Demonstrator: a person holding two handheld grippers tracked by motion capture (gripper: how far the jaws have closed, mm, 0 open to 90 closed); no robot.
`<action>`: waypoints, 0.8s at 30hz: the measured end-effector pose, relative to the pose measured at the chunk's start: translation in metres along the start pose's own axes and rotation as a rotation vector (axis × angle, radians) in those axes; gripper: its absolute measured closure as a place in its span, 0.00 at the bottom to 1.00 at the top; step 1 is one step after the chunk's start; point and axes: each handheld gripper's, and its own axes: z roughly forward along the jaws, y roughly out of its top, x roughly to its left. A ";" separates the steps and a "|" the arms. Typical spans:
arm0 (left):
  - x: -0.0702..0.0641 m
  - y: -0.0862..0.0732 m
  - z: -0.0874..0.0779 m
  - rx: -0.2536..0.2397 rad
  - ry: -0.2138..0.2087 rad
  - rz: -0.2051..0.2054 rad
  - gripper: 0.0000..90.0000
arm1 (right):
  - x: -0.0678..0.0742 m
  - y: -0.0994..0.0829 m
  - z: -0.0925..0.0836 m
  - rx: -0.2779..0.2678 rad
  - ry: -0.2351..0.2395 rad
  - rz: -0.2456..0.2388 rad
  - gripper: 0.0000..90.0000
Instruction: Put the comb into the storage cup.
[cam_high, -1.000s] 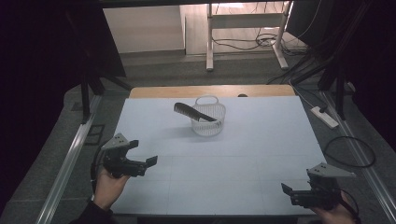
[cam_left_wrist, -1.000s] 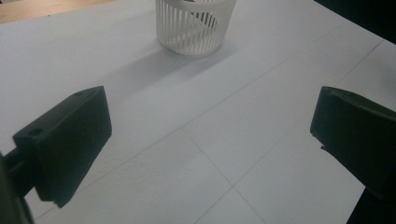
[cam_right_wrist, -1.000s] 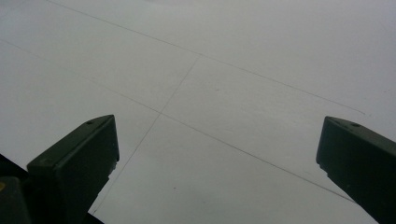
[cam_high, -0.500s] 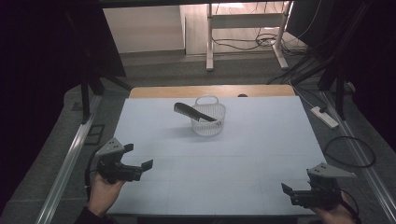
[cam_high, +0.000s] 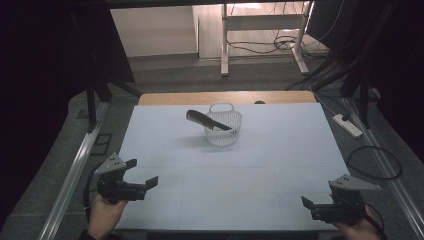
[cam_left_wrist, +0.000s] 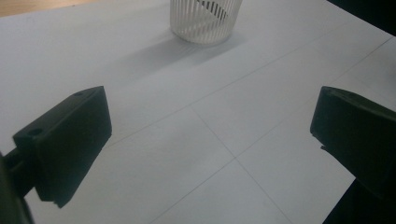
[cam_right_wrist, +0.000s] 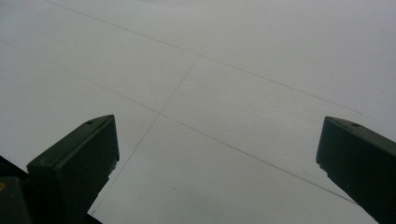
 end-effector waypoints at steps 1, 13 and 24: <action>0.000 -0.001 -0.001 0.000 0.000 -0.001 0.00 | 0.000 0.000 0.000 0.000 0.000 0.000 0.00; -0.002 -0.012 -0.010 0.002 0.013 -0.016 0.00 | 0.000 0.000 0.000 0.000 -0.002 -0.002 0.00; -0.004 -0.022 -0.020 0.007 0.035 -0.017 0.00 | 0.001 0.000 0.000 0.000 -0.005 -0.003 0.00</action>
